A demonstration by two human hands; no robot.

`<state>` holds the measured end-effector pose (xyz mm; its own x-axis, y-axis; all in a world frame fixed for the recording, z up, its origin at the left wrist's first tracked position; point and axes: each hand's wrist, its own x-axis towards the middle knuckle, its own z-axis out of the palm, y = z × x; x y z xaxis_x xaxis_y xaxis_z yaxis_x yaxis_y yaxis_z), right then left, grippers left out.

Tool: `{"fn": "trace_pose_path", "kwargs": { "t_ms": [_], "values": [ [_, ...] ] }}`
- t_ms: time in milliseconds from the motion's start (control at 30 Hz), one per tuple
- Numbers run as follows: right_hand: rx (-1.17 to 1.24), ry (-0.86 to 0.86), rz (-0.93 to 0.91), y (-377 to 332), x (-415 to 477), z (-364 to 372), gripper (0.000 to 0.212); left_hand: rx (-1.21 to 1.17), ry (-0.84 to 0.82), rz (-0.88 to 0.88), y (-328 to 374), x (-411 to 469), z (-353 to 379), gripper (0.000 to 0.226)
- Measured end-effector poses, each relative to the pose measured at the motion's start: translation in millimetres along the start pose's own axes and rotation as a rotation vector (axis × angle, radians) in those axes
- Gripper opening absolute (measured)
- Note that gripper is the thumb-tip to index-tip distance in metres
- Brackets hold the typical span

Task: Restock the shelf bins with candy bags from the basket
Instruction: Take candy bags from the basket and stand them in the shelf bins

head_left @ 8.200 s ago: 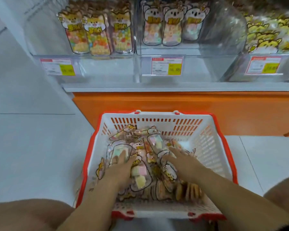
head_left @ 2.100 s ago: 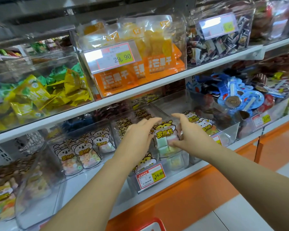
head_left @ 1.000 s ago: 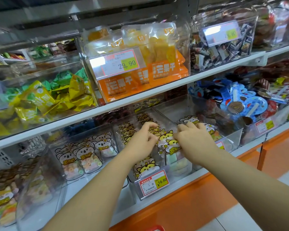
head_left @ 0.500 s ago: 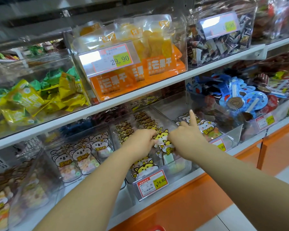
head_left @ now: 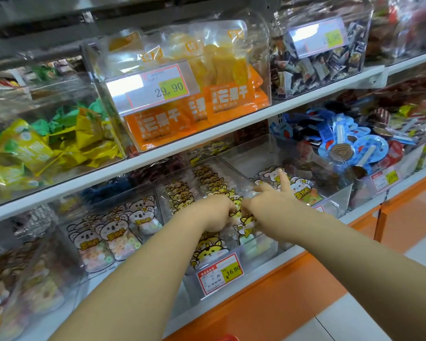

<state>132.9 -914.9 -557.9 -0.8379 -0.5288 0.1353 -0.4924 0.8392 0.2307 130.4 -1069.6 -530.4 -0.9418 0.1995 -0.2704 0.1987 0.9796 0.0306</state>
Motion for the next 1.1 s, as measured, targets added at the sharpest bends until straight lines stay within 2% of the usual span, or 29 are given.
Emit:
{"fn": "trace_pose_path", "kwargs": {
  "t_ms": [67,100,133,167,233,333,433,500,600,733,867,933,1000,1100],
  "values": [
    [0.019,0.036,0.008,2.1,-0.5,-3.1,0.018,-0.103,0.0,-0.002,-3.7,-2.5,-5.1,0.022],
    [0.008,0.057,0.005,2.0,-2.0,-4.6,0.014,-0.192,0.022,-0.003,-6.3,-3.9,-8.5,0.016],
    [-0.005,0.072,0.003,1.6,-3.3,-4.3,0.016,-0.259,0.061,0.007,-7.4,-7.9,-12.8,0.008],
    [-0.012,0.077,-0.001,0.7,-4.3,-3.6,0.02,-0.3,0.1,0.009,-9.3,-10.6,-15.7,0.014],
    [-0.007,0.074,-0.01,-2.4,-4.8,0.3,0.022,-0.304,0.163,0.019,-10.7,-14.0,-16.9,0.02],
    [0.009,0.044,-0.023,-6.8,-3.0,9.1,0.024,-0.258,0.22,-0.005,-5.8,-13.7,-10.5,0.019],
    [0.093,0.072,-0.009,-1.5,-3.8,15.8,0.009,-0.229,0.264,-0.037,-1.1,-11.2,-6.7,0.018],
    [0.107,0.032,0.012,2.3,-4.0,14.8,0.021,-0.209,0.291,-0.036,-0.8,-11.2,-5.0,0.021],
    [0.064,0.012,-0.014,0.9,-4.2,14.2,0.014,-0.188,0.265,-0.014,-1.8,-11.8,-0.8,0.024],
    [0.054,0.049,-0.019,-3.0,-0.2,16.4,0.026,-0.204,0.226,-0.01,-4.8,-7.6,2.3,0.024],
    [0.068,-0.042,-0.058,-2.2,1.5,8.1,0.035,-0.203,0.075,0.015,-6.6,-4.2,0.1,0.025],
    [0.141,-0.11,-0.07,4.9,-0.7,-0.3,0.025,-0.196,0.019,0.04,-4.9,-8.4,-3.8,0.027],
    [0.258,-0.06,-0.069,13.3,-2.7,-7.2,0.009,-0.184,-0.018,0.056,-5.7,-12.3,-6.3,0.031],
    [0.299,0.044,-0.034,16.5,-7.4,-8.8,0.039,-0.187,-0.045,0.051,-10.2,-16.9,-7.0,0.035]
  ]
}}
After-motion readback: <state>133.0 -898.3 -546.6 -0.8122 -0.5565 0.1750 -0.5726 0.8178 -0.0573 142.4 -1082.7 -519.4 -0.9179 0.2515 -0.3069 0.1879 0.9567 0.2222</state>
